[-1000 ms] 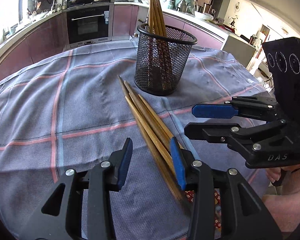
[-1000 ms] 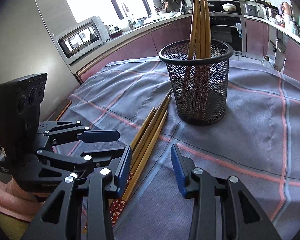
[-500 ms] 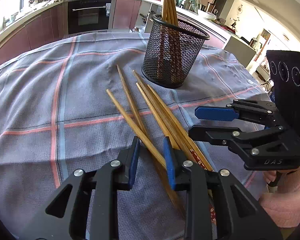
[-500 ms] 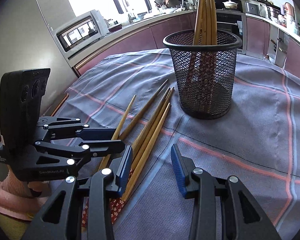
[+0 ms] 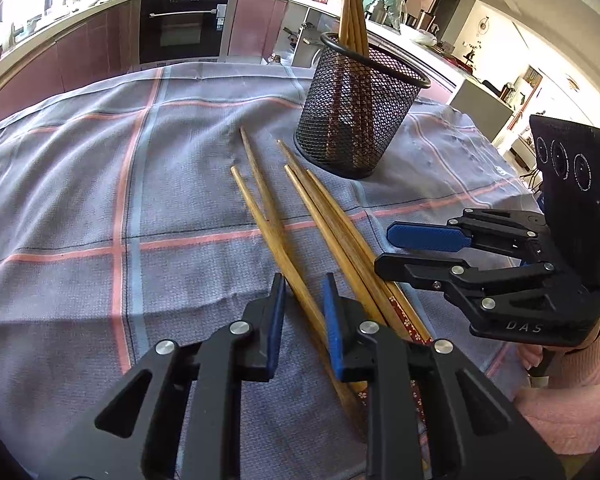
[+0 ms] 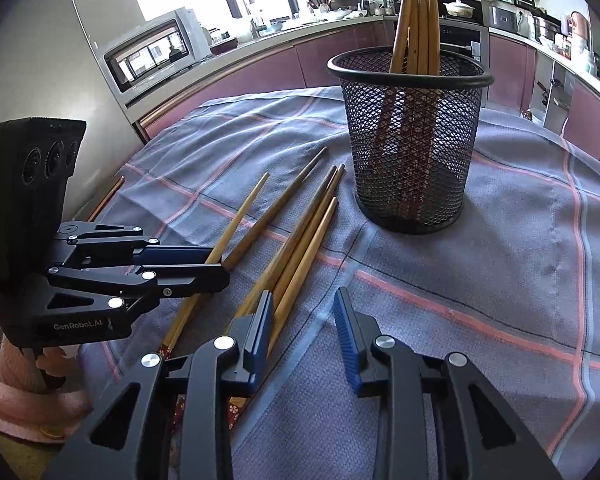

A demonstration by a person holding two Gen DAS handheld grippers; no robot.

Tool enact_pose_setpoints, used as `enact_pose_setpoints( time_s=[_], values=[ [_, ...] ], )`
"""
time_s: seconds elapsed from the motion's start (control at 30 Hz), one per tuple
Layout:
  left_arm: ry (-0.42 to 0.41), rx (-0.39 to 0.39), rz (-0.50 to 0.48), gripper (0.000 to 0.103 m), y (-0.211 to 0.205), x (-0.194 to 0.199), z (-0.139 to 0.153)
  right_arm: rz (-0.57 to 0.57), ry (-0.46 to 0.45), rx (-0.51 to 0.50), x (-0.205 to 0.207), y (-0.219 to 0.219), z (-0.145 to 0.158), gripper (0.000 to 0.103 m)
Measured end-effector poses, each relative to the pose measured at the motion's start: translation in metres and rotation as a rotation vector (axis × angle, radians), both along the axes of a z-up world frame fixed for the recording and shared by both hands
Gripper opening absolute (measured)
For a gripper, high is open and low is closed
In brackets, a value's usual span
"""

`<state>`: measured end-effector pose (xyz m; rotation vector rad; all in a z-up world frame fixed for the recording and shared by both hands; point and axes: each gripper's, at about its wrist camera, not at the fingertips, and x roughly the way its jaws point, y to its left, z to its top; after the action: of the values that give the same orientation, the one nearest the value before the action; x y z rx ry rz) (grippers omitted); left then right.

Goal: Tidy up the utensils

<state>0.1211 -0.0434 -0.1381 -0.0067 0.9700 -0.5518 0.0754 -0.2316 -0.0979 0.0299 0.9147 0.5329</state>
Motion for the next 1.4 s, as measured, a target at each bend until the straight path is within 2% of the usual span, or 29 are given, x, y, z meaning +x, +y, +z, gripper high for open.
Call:
enact_pose_setpoints(
  time_s=[0.37,0.5,0.63,0.87,1.1,1.23,1.4],
  values=[
    [0.000,0.004,0.002,0.018,0.004,0.000,0.000,-0.006,-0.001,-0.030,0.000,0.004,0.000,0.026],
    [0.001,-0.008,0.010,0.016,0.008,0.000,0.000,-0.009,-0.013,-0.081,0.001,0.009,0.000,0.017],
    [0.003,-0.016,0.020,0.016,0.014,0.001,0.000,-0.010,-0.006,-0.095,0.004,0.007,-0.001,0.013],
    [0.013,-0.029,0.042,0.016,0.026,0.004,-0.001,-0.020,-0.012,-0.099,0.007,0.008,-0.002,0.014],
    [-0.011,0.040,0.038,0.014,0.020,0.005,0.000,-0.020,-0.015,-0.101,0.009,0.011,-0.002,0.015],
    [-0.026,0.030,0.026,0.019,0.017,0.006,0.005,-0.022,-0.015,-0.100,0.009,0.011,-0.002,0.015],
    [-0.025,0.048,0.020,0.020,0.012,0.009,0.004,-0.019,-0.017,-0.099,0.009,0.011,-0.002,0.015]
  ],
)
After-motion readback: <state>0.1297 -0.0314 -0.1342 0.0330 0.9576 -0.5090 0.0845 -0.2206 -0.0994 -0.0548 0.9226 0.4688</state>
